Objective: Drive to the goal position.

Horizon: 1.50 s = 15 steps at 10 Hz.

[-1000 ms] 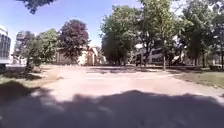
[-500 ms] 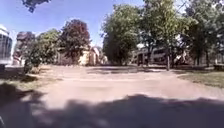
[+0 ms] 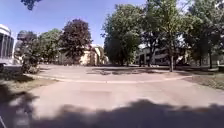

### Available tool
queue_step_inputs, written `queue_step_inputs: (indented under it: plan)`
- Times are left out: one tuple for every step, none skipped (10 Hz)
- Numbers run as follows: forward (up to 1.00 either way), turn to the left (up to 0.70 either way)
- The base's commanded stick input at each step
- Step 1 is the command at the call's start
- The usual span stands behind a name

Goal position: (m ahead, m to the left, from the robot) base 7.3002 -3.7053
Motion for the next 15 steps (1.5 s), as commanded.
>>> queue_step_inputs:
  plan:
    - [0.70,0.00]
    - [0.70,0.00]
    - [0.70,0.00]
    - [0.70,0.00]
    - [0.70,0.00]
    - [0.70,0.00]
    - [0.70,0.00]
    - [0.70,0.00]
    - [0.70,0.00]
    - [0.70,0.00]
    - [0.70,0.00]
    - [0.70,0.00]
    - [0.70,0.00]
    - [0.70,0.00]
    - [0.70,0.00]
